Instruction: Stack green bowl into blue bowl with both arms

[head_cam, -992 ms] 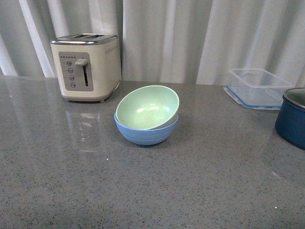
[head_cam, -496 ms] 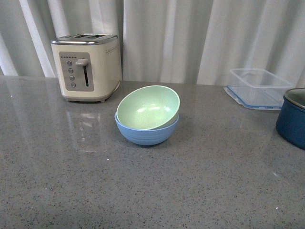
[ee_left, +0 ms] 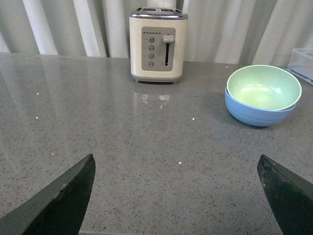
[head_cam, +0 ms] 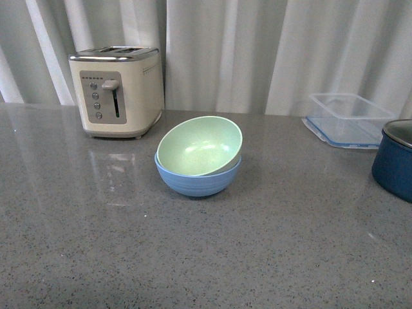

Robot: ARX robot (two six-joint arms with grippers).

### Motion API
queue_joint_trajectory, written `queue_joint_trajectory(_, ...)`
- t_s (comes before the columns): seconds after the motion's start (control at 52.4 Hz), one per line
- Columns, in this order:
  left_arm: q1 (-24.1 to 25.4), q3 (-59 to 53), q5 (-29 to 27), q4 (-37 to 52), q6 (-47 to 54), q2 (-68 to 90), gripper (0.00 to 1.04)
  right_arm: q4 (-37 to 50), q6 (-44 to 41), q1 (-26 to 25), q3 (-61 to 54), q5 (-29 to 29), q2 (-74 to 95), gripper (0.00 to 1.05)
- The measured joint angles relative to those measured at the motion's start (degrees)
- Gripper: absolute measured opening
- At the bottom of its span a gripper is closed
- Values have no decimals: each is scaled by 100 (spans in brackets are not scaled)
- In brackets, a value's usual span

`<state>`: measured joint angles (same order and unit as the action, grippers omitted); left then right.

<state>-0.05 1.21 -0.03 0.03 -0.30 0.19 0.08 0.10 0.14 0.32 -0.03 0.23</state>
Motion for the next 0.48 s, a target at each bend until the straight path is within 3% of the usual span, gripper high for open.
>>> queue_joint_trajectory(0.095, 0, 0, 2, 0, 0, 0, 98, 0, 0, 0, 0, 0, 0, 93)
queue_joint_trajectory(0.133, 0, 0, 2, 0, 0, 0, 98, 0, 7, 0, 0, 0, 0, 97)
queue_joint_trajectory(0.477, 0, 0, 0, 0, 0, 0, 98, 0, 4, 0, 0, 0, 0, 95)
